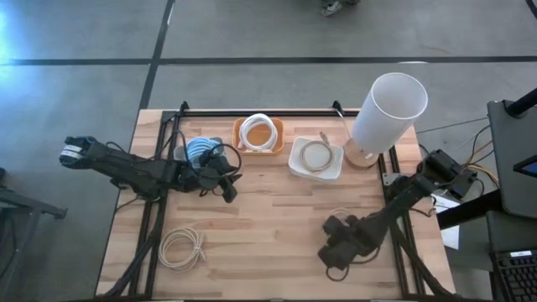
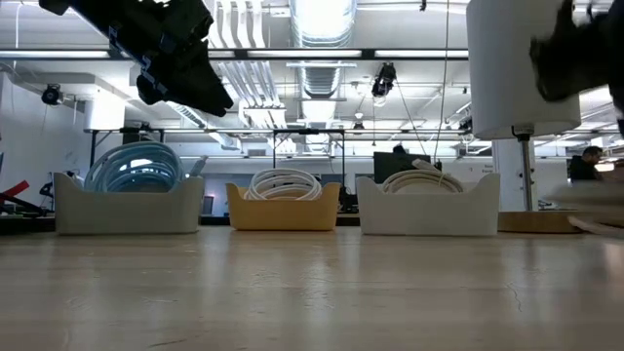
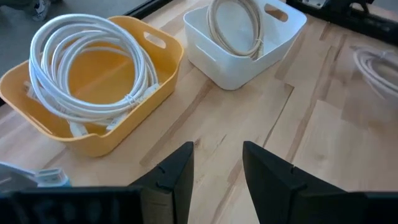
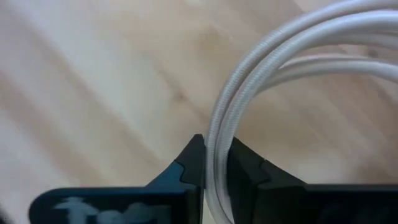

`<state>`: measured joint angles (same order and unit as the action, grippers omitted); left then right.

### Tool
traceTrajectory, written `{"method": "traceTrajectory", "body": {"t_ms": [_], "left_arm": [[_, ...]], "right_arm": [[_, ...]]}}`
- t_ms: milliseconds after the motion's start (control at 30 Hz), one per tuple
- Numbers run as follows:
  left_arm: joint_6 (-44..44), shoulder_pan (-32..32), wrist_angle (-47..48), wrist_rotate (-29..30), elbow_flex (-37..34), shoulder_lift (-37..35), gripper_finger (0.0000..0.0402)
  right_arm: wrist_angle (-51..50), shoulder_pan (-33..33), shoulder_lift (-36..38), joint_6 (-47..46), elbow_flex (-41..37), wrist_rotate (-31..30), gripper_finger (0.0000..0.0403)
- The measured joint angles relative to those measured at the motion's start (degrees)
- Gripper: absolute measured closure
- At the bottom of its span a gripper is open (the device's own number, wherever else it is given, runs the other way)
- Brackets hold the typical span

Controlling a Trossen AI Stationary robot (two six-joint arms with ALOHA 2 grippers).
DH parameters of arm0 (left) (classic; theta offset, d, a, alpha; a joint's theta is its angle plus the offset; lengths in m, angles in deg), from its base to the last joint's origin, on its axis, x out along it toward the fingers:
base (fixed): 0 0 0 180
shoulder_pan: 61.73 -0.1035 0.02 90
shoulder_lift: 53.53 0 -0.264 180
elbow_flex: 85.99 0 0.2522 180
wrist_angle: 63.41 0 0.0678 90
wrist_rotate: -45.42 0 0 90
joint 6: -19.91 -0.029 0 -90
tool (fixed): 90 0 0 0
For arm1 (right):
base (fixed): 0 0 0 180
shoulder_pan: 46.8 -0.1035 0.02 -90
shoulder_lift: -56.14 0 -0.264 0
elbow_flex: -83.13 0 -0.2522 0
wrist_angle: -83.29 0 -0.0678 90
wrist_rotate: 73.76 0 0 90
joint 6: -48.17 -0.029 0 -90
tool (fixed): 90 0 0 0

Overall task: Sort HDMI cables
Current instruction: Put the right brown hdmi cable into the white bin

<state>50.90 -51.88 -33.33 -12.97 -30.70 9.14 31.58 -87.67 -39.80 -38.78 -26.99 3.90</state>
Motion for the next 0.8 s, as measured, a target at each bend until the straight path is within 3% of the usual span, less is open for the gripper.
{"method": "traceTrajectory", "body": {"t_ms": [267,467,667,800], "left_arm": [[-0.01,0.0,-2.41,0.0,-0.56,0.0,0.0262],[-0.05,0.0,-2.37,-0.01,-0.56,0.0,0.0262],[-0.08,0.0,-2.39,0.01,-0.56,0.0,0.0262],[-0.12,0.0,-2.37,-0.01,-0.56,0.0,0.0262]], "right_arm": [[0.2,8.23,0.09,26.46,8.74,-12.81,0.0367],[0.33,16.37,0.2,46.97,13.23,-15.54,0.0366],[0.22,25.61,0.21,58.43,14.39,-19.08,0.0366],[-0.99,31.56,0.22,60.82,13.74,-21.85,0.0365]]}}
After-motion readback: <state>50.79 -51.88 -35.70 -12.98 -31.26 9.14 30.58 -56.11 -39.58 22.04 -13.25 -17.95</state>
